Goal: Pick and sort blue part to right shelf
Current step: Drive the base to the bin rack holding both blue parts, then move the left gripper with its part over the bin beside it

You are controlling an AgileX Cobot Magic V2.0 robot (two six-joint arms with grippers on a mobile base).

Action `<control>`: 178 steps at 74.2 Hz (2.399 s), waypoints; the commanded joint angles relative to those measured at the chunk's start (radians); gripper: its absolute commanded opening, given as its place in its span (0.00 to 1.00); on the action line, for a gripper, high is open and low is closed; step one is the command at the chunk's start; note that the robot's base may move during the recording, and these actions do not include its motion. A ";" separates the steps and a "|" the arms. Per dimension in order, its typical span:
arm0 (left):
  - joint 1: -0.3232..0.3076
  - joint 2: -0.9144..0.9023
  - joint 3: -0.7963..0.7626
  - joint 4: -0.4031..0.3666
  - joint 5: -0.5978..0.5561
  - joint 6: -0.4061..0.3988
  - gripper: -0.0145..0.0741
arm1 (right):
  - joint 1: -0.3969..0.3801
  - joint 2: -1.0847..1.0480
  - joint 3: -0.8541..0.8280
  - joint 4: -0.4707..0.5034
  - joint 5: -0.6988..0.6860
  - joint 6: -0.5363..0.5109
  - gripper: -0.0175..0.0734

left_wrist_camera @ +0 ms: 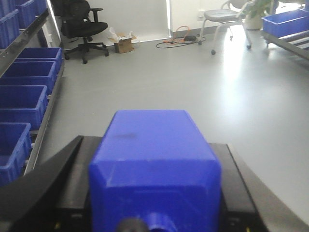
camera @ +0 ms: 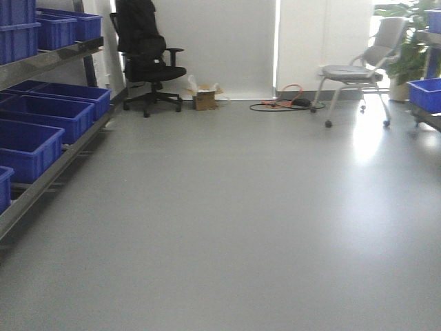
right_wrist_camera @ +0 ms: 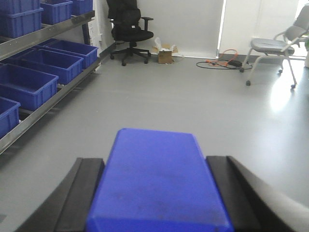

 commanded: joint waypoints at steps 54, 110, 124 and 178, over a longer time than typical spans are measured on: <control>-0.036 -0.008 -0.023 0.002 -0.086 -0.002 0.44 | -0.004 0.022 -0.024 -0.016 -0.090 -0.006 0.32; -0.036 -0.008 -0.023 0.002 -0.086 -0.002 0.44 | -0.004 0.022 -0.024 -0.016 -0.089 -0.006 0.32; -0.036 -0.008 -0.023 0.002 -0.086 -0.002 0.44 | -0.004 0.022 -0.024 -0.016 -0.089 -0.006 0.32; -0.034 -0.008 -0.023 -0.002 -0.086 -0.002 0.44 | -0.004 0.022 -0.024 -0.016 -0.089 -0.006 0.32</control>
